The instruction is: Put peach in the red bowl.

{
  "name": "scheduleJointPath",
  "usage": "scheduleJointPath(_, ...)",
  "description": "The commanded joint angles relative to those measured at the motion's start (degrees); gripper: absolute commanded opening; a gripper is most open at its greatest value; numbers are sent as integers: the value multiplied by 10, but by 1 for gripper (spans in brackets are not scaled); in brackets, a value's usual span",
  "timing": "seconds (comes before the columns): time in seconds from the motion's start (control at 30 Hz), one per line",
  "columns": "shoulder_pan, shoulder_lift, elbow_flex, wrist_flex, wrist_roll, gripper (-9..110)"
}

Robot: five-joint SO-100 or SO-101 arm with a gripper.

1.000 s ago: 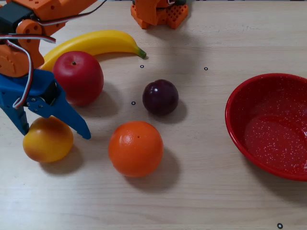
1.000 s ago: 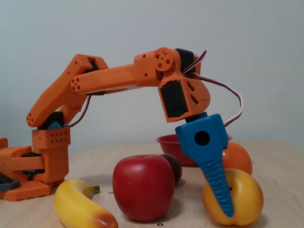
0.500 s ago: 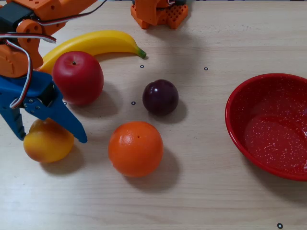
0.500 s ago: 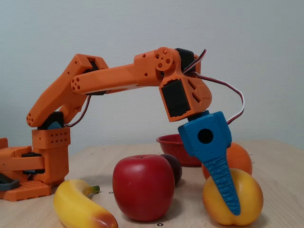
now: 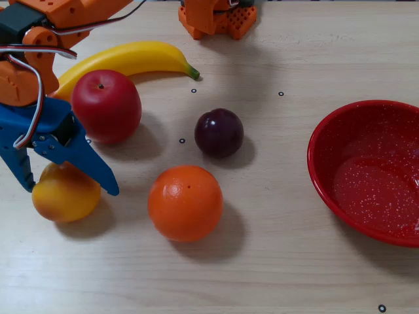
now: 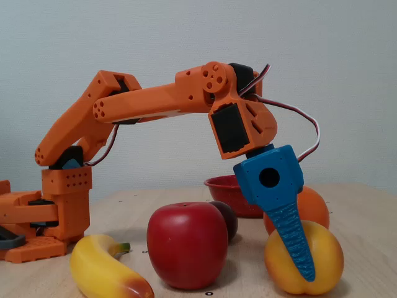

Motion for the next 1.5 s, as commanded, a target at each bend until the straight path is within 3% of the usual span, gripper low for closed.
scheduleJointPath(0.0, -13, 30, -27, -17, 2, 48)
scheduleJointPath(1.47, -24, 30, -10, -19, 18, 47)
